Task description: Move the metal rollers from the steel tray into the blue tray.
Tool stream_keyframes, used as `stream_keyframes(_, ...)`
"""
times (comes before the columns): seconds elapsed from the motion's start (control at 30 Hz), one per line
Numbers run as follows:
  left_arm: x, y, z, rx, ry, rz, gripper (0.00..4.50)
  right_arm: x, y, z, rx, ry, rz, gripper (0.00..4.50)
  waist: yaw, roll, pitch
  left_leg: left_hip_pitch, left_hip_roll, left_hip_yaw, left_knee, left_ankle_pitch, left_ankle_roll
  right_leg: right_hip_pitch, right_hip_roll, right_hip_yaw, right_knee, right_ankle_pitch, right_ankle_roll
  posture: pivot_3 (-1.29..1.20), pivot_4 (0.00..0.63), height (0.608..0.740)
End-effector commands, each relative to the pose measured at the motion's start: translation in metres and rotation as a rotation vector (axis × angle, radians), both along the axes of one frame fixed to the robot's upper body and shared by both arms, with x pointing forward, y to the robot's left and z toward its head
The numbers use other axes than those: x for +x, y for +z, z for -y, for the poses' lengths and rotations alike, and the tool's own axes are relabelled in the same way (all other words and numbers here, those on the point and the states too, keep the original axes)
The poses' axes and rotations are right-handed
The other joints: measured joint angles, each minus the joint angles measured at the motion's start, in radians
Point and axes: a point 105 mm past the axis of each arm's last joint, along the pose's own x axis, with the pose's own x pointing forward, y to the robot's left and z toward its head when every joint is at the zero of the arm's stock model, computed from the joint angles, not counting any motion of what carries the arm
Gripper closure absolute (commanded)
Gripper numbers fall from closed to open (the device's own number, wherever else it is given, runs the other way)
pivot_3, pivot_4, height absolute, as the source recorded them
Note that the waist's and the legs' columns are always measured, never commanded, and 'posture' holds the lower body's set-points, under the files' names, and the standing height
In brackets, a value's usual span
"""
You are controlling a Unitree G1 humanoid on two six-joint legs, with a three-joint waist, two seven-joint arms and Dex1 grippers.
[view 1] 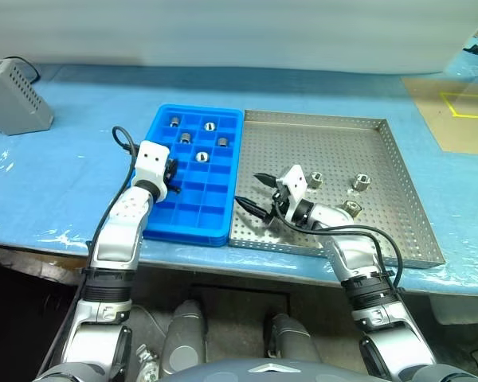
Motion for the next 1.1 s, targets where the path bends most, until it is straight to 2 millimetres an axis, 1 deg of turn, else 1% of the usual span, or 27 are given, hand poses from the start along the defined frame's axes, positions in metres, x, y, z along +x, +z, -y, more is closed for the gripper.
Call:
stream_keyframes(0.03,0.006,0.02,0.006,-0.002,-0.021,0.079,2.07,-0.002,0.015,0.006,0.028,-0.024,0.049,0.0,-0.001,0.0,0.0,0.0,0.0,0.0,0.0,0.0,0.0,0.0,0.0,0.0,0.0,0.0,0.0,0.05,0.15,0.74)
stream_keyframes(0.07,0.009,0.025,0.009,-0.01,-0.032,0.097,1.8,-0.002,0.015,0.008,0.026,-0.035,0.05,0.0,-0.002,0.0,0.0,0.0,0.0,0.0,0.0,0.0,-0.001,0.0,0.0,0.0,0.0,0.0,0.0,0.05,0.15,0.74)
stream_keyframes(0.13,0.012,0.038,0.019,-0.043,-0.079,0.142,1.8,-0.001,0.015,0.011,0.025,-0.05,0.052,0.0,-0.002,0.0,0.0,0.0,0.0,0.0,0.0,0.0,-0.001,0.0,0.0,0.0,0.0,0.0,0.0,0.02,0.15,0.74)
stream_keyframes(0.17,0.013,0.046,0.028,-0.074,-0.121,0.162,1.8,-0.001,0.016,0.012,0.025,-0.057,0.054,0.0,-0.002,0.0,0.0,0.0,0.0,0.0,0.0,0.0,-0.001,0.0,0.0,0.0,0.0,0.0,0.0,0.02,0.15,0.74)
stream_keyframes(0.2,0.014,0.055,0.04,-0.1,-0.18,0.187,1.8,-0.002,0.016,0.014,0.025,-0.065,0.058,0.0,-0.002,0.0,0.0,0.0,0.0,0.0,0.0,0.0,-0.001,0.0,0.0,0.0,0.0,0.0,0.0,0.02,0.15,0.74)
stream_keyframes(0.27,0.013,0.07,0.07,-0.151,-0.338,0.215,1.8,-0.002,0.018,0.018,0.025,-0.086,0.069,0.0,-0.001,0.0,0.0,-0.001,0.0,0.0,0.0,0.001,-0.001,0.0,0.0,0.0,0.0,0.0,0.0,-0.03,0.15,0.74)
stream_keyframes(0.3,0.012,0.074,0.082,-0.159,-0.406,0.218,1.8,-0.003,0.02,0.02,0.028,-0.097,0.074,0.0,-0.002,0.0,0.0,-0.001,0.0,0.0,0.0,0.001,-0.001,0.0,0.0,0.0,0.0,0.0,0.0,-0.05,0.15,0.74)
stream_keyframes(0.33,0.011,0.075,0.089,-0.163,-0.446,0.218,1.8,-0.004,0.02,0.021,0.029,-0.103,0.078,0.0,-0.005,0.0,0.0,-0.001,0.0,0.0,0.001,0.001,-0.001,0.0,0.0,0.0,0.0,0.0,0.0,-0.08,0.15,0.74)
stream_keyframes(0.4,0.012,0.073,0.103,-0.11,-0.516,0.217,1.8,-0.008,0.023,0.024,0.035,-0.122,0.083,0.0,-0.01,0.0,0.0,0.0,-0.001,0.0,0.001,0.001,0.0,0.0,0.0,0.001,0.0,0.0,0.0,-0.12,0.15,0.74)
stream_keyframes(0.43,0.011,0.071,0.113,-0.097,-0.574,0.208,1.8,-0.01,0.024,0.027,0.039,-0.139,0.084,0.0,-0.018,0.0,0.0,0.0,0.0,0.0,0.0,0.001,-0.001,0.0,0.0,0.001,0.0,0.001,0.001,-0.16,0.15,0.74)
stream_keyframes(0.47,0.009,0.07,0.124,-0.092,-0.637,0.198,1.8,-0.013,0.024,0.03,0.042,-0.159,0.085,0.0,-0.025,0.0,0.0,0.0,0.0,0.0,0.0,0.001,0.0,0.0,0.001,0.001,0.0,0.002,0.003,-0.18,0.15,0.74)
stream_keyframes(0.53,0.005,0.069,0.137,-0.092,-0.723,0.192,1.8,-0.017,0.025,0.035,0.041,-0.187,0.085,0.0,-0.039,0.0,0.0,0.0,0.0,0.0,0.0,0.001,-0.001,0.0,0.001,0.001,0.0,0.003,0.004,-0.24,0.15,0.74)
stream_keyframes(0.63,-0.008,0.056,0.168,-0.071,-0.934,0.136,1.8,-0.026,0.024,0.047,0.023,-0.254,0.087,0.0,-0.059,0.0,0.0,0.0,-0.001,0.0,0.0,0.001,0.0,-0.001,0.001,0.001,0.0,0.003,0.004,-0.35,0.15,0.74)
stream_keyframes(0.7,-0.015,0.044,0.181,-0.031,-1.039,0.107,1.8,-0.033,0.023,0.052,0.002,-0.289,0.084,0.0,-0.067,0.0,0.0,0.0,-0.001,0.001,0.0,0.001,0.0,0.0,0.001,0.002,0.0,0.003,0.004,-0.38,0.15,0.74)
stream_keyframes(0.73,-0.019,0.04,0.187,-0.052,-1.09,0.085,1.8,-0.037,0.02,0.054,-0.008,-0.302,0.079,0.0,-0.077,0.0,0.0,0.001,0.0,0.001,0.0,0.001,0.0,0.0,0.001,0.002,0.0,0.003,0.004,-0.41,0.15,0.74)
stream_keyframes(0.83,-0.025,0.029,0.197,-0.036,-1.185,0.041,1.8,-0.048,0.014,0.056,-0.035,-0.325,0.061,0.0,-0.106,0.0,0.0,0.002,-0.001,0.002,0.0,0.0,0.001,0.001,0.001,0.004,0.0,0.001,0.001,-0.46,0.15,0.74)
stream_keyframes(0.9,-0.026,0.019,0.203,0.011,-1.228,0.01,1.8,-0.055,0.006,0.057,-0.05,-0.352,0.044,0.0,-0.124,0.0,0.0,0.003,-0.001,0.003,0.0,-0.001,0.003,0.0,0.001,0.005,0.0,0.001,0.001,-0.5,0.15,0.74)
stream_keyframes(0.97,-0.025,0.013,0.206,0.033,-1.246,-0.013,1.8,-0.06,0.001,0.059,-0.06,-0.377,0.031,0.0,-0.141,0.0,0.0,0.004,-0.001,0.003,0.0,-0.001,0.004,0.001,0.001,0.006,0.0,0.001,0.001,-0.52,0.15,0.74)
stream_keyframes(1.1,-0.021,0.008,0.21,0.045,-1.244,-0.031,1.8,-0.065,-0.006,0.062,-0.074,-0.403,0.015,0.0,-0.167,0.0,0.0,0.006,-0.001,0.004,0.002,-0.003,0.005,0.002,0.001,0.008,-0.001,0.002,0.001,-0.56,0.15,0.74)
